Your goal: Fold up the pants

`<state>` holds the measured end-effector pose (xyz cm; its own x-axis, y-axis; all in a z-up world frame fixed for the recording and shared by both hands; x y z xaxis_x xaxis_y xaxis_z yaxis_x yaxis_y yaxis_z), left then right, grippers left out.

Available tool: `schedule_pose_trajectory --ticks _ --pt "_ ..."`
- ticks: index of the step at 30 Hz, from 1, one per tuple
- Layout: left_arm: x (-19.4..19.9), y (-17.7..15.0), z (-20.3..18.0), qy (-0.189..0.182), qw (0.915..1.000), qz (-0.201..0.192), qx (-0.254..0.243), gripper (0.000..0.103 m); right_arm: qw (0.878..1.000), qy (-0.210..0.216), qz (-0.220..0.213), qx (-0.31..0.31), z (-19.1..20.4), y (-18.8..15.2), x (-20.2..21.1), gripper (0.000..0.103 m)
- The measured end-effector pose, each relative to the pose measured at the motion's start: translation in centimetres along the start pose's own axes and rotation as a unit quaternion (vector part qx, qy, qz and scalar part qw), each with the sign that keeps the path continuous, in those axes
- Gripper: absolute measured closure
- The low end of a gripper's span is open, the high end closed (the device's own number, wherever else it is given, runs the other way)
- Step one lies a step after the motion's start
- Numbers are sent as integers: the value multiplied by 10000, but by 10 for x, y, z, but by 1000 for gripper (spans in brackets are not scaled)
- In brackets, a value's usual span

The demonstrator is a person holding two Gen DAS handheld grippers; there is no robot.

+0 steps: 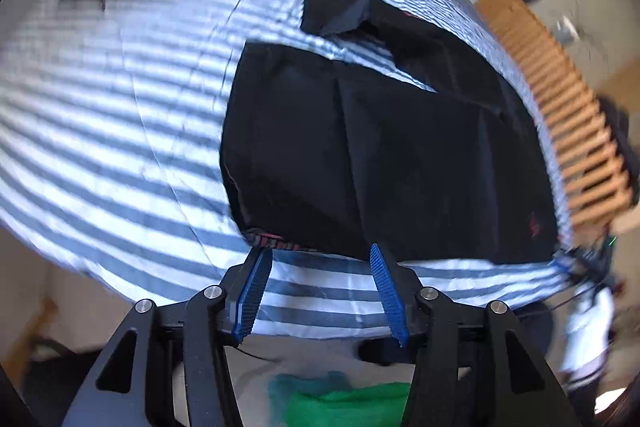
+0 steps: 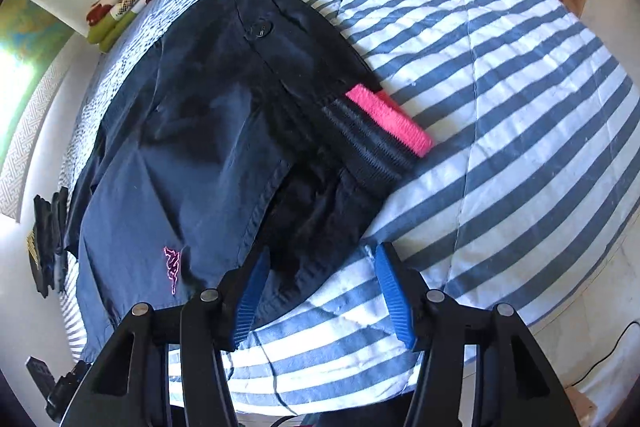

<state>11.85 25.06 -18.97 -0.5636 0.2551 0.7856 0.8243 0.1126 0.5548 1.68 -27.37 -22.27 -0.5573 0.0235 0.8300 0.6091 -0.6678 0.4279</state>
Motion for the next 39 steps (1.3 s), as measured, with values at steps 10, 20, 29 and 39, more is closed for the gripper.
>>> schedule_pose_trajectory --ticks 10,20,29,39 --pt "-4 -14 -29 1437 9051 -175 -3999 48 9756 -174 -48 2186 55 -11 21 52" --pt "-40 -18 -24 1298 8811 29 -4547 85 9642 361 272 2614 87 -39 21 52" --pt "-34 50 -38 1046 9059 -395 -4085 98 8804 645 362 4684 165 -85 7 52" --pt "-14 91 -59 996 9075 -804 -4002 98 8253 282 305 5632 178 -107 -10 52"
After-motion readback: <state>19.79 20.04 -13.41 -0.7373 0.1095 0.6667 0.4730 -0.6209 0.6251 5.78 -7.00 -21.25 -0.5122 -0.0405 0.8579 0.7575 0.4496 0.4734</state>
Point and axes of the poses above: each gripper's, at about its wrist camera, not at the fingertips, and x roughly against the way its jaws point, z to its left, y to its top, the point moved 7 cm from there along -x, roughly the way its jaws point, and after that the axes turned 12 degrees about -z, right-handed, at the moved point
